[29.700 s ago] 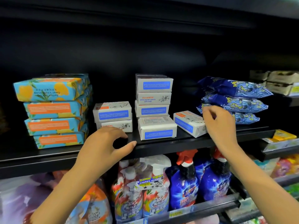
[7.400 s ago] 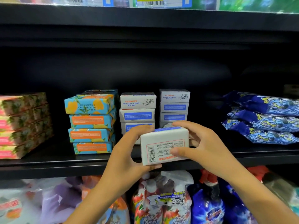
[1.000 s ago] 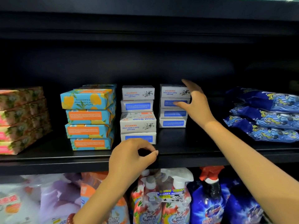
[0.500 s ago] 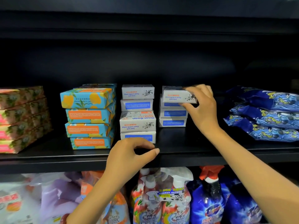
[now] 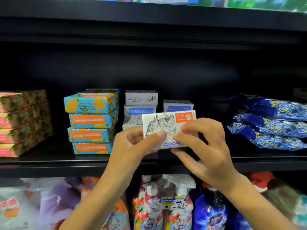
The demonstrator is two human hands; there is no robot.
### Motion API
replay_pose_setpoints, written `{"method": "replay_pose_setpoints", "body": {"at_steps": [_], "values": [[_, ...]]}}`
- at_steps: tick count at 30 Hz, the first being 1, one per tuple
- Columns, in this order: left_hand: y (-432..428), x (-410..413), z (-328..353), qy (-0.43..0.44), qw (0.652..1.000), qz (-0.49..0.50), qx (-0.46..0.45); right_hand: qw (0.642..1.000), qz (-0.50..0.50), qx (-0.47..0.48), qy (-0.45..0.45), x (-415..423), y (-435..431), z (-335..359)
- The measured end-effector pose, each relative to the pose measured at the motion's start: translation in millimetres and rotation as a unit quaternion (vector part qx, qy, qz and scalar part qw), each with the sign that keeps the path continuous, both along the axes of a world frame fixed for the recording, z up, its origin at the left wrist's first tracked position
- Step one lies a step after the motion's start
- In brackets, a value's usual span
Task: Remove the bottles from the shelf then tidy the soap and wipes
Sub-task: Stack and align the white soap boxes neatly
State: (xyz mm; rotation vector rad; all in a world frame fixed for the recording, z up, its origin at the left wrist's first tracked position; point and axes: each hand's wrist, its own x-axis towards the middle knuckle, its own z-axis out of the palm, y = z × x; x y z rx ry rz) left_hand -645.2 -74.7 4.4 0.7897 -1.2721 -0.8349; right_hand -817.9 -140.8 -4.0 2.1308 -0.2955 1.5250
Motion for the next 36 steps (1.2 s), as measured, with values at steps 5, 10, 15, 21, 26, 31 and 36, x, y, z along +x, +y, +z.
{"method": "replay_pose_setpoints", "body": {"at_steps": [5,10,15,21,26,31,36], "values": [[1,6,-4,-0.078,0.993,0.043,-0.082,0.937,0.110,0.331,-0.037,-9,14,14],[1,7,-9,-0.112,0.987,0.051,-0.105,0.919,0.127,0.371,-0.023,-7,20,22],[0,12,-11,-0.082,0.995,0.033,-0.036,0.978,0.077,0.189,-0.053,0,20,7],[1,11,-14,-0.101,0.992,0.022,-0.075,0.987,0.077,0.143,0.009,-2,16,2],[-1,19,-19,-0.138,0.979,0.059,-0.136,0.899,0.114,0.423,-0.004,-11,18,3],[-3,18,-26,-0.207,0.960,0.078,-0.172,0.777,0.217,0.587,-0.069,-7,22,10],[-5,23,-26,-0.247,0.961,0.050,-0.117,0.856,0.184,0.477,-0.076,-4,29,13]]}}
